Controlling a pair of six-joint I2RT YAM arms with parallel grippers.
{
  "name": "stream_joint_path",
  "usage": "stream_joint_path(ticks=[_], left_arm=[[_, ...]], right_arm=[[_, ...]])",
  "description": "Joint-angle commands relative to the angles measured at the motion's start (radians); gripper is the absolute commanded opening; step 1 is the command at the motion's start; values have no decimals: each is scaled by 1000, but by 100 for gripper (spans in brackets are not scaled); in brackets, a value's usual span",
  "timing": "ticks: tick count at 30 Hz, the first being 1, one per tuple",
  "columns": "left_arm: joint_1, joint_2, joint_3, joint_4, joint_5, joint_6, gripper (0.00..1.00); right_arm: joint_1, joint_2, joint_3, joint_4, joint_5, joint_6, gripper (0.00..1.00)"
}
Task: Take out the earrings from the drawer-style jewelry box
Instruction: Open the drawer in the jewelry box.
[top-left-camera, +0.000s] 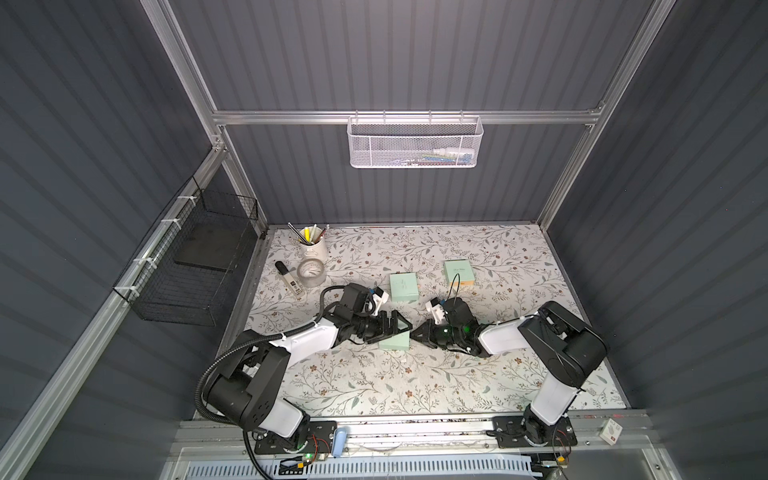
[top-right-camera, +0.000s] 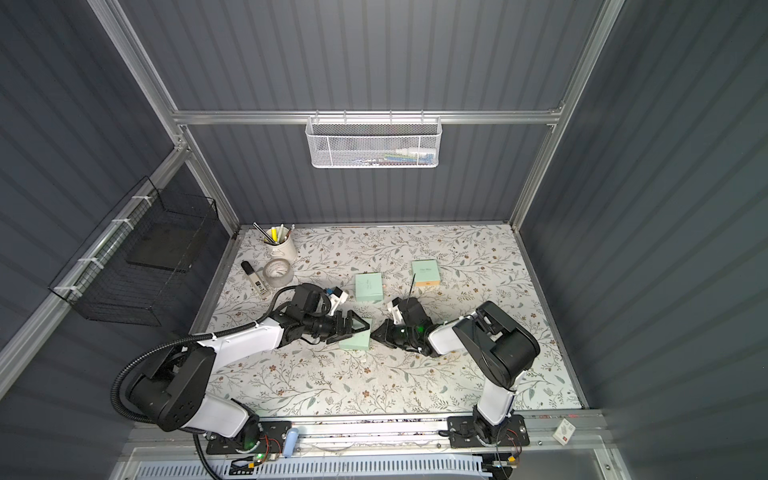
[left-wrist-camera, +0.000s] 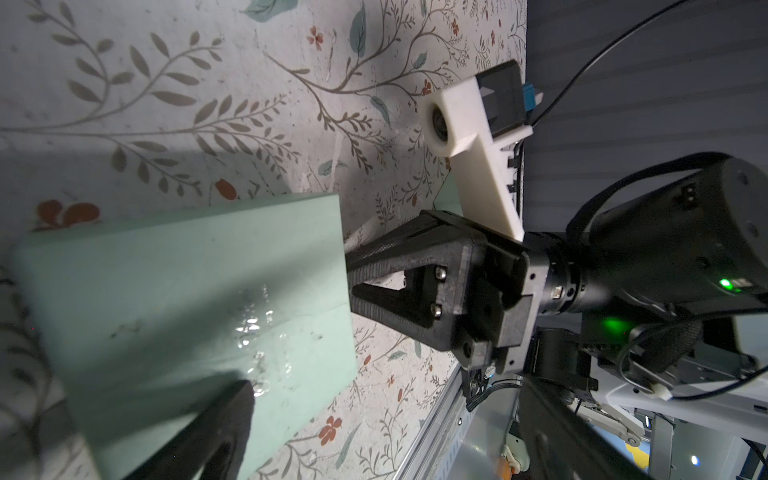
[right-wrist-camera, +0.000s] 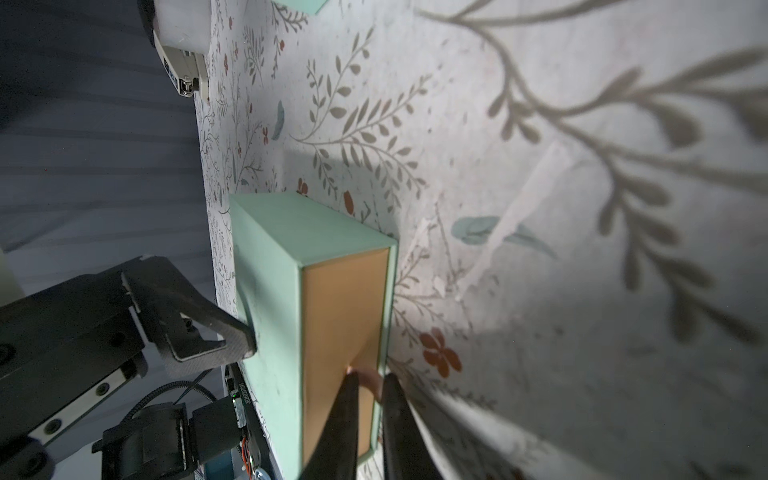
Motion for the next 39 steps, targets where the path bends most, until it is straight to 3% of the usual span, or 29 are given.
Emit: stream_joint_path(ticks=[1,16,39], left_arm=[[-5,11,-10,-30,-30,6,100],[-5,18,-10,-33,-45,5,100],[-5,-2,-21,-67,-86,16,100]], right_arm=[[-2,16,26,30,-12,-17,15],[-3,28,29,45,-13,-21,0],[-66,-133,-143,28,108,37,0]])
